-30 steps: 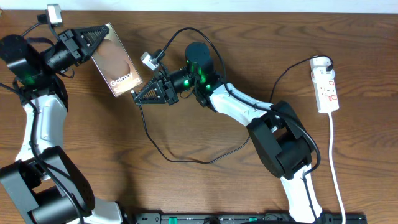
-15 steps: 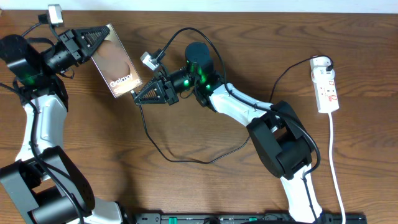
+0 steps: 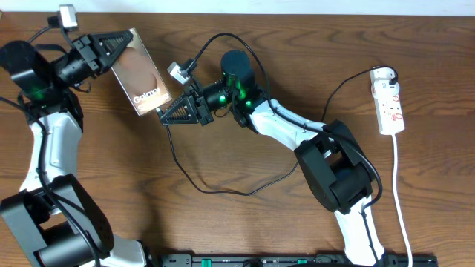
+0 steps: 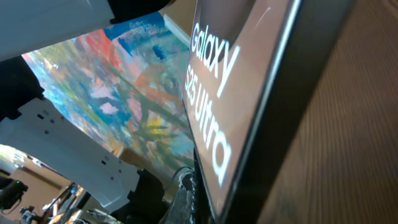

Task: Plug charger to phone and switch on socket

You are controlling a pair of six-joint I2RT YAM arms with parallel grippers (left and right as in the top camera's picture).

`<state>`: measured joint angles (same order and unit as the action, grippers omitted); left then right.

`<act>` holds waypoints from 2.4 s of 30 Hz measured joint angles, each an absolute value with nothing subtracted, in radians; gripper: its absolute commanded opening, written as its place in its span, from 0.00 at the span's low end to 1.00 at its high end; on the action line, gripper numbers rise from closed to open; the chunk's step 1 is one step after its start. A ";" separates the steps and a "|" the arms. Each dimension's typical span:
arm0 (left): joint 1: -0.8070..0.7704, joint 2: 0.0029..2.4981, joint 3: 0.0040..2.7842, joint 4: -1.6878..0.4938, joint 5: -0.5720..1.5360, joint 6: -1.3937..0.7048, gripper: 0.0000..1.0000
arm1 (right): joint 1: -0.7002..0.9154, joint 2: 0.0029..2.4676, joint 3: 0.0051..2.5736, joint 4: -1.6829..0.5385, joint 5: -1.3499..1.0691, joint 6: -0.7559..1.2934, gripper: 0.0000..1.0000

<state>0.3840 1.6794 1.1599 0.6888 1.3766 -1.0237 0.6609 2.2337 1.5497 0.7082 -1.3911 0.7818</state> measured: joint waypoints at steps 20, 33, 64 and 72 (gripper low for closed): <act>0.377 1.679 1.160 0.690 1.386 -1.009 0.07 | 0.662 2.234 1.549 0.708 -1.396 0.801 0.01; 0.377 1.679 1.160 0.693 1.399 -0.990 0.08 | 0.665 2.234 1.545 0.753 -1.398 0.844 0.01; 0.377 1.679 1.160 0.697 1.361 -0.960 0.07 | 0.658 2.234 1.542 0.760 -1.364 0.922 0.01; 0.378 1.679 1.160 0.698 1.358 -0.954 0.07 | 0.659 2.234 1.542 0.760 -1.355 0.936 0.01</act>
